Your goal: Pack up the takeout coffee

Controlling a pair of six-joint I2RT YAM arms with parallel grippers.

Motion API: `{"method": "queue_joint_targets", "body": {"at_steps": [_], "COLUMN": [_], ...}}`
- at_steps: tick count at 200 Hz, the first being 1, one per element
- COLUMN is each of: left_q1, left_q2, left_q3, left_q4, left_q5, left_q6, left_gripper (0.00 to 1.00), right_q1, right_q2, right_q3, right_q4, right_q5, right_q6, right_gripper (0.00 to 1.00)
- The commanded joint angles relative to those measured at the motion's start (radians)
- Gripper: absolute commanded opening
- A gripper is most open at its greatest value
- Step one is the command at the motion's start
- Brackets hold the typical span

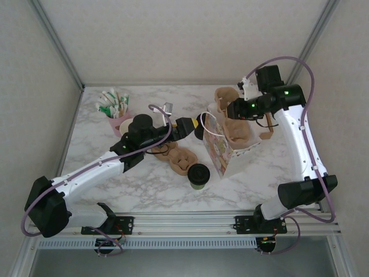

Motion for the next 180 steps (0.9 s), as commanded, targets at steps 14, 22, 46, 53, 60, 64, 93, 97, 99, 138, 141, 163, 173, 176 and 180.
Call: {"method": "queue_joint_targets", "body": {"at_steps": [14,22,46,53,60,64,93,97,99,138,141,163,173,176,180], "left_q1": [-0.017,-0.019,-0.026,-0.028,-0.030,-0.030,-0.036,-0.038,-0.037,-0.046,-0.046,-0.047,-0.049,-0.048,-0.049], "left_q2": [0.020,0.024,0.032,0.035,0.036,0.038,0.050,0.053,0.054,0.073,0.075,0.086,0.089,0.090,0.091], "left_q3": [0.048,0.052,0.067,0.069,0.073,0.075,0.088,0.089,0.089,0.105,0.106,0.114,0.117,0.117,0.117], "left_q4": [0.026,0.027,0.026,0.026,0.026,0.026,0.026,0.026,0.026,0.026,0.026,0.026,0.026,0.026,0.027], "left_q5": [0.028,0.028,0.028,0.026,0.025,0.025,0.025,0.026,0.025,0.026,0.026,0.028,0.028,0.028,0.028], "left_q6": [0.013,0.013,0.011,0.011,0.011,0.011,0.011,0.011,0.011,0.008,0.008,0.008,0.007,0.007,0.006], "left_gripper": [0.94,0.94,0.91,0.91,0.89,0.88,0.82,0.81,0.81,0.73,0.72,0.66,0.65,0.64,0.64], "right_q1": [-0.005,-0.006,-0.007,-0.006,-0.006,-0.007,-0.007,-0.006,-0.006,-0.001,0.000,0.011,0.018,0.020,0.022], "right_q2": [-0.042,-0.046,-0.059,-0.064,-0.070,-0.072,-0.082,-0.083,-0.084,-0.085,-0.085,-0.084,-0.084,-0.084,-0.083], "right_q3": [-0.011,-0.012,-0.023,-0.031,-0.038,-0.043,-0.068,-0.070,-0.071,-0.081,-0.082,-0.091,-0.097,-0.099,-0.100], "right_q4": [-0.010,-0.012,-0.015,-0.015,-0.015,-0.015,-0.012,-0.012,-0.012,-0.009,-0.008,-0.008,-0.008,-0.007,-0.008], "right_q5": [0.024,0.026,0.038,0.042,0.046,0.050,0.066,0.064,0.062,0.057,0.057,0.070,0.075,0.076,0.078], "right_q6": [-0.015,-0.015,-0.011,-0.009,-0.009,-0.009,-0.010,-0.010,-0.011,-0.013,-0.013,-0.016,-0.018,-0.019,-0.019], "right_gripper": [0.38,0.38,0.38,0.38,0.38,0.38,0.38,0.38,0.38,0.37,0.37,0.37,0.38,0.38,0.38]}}
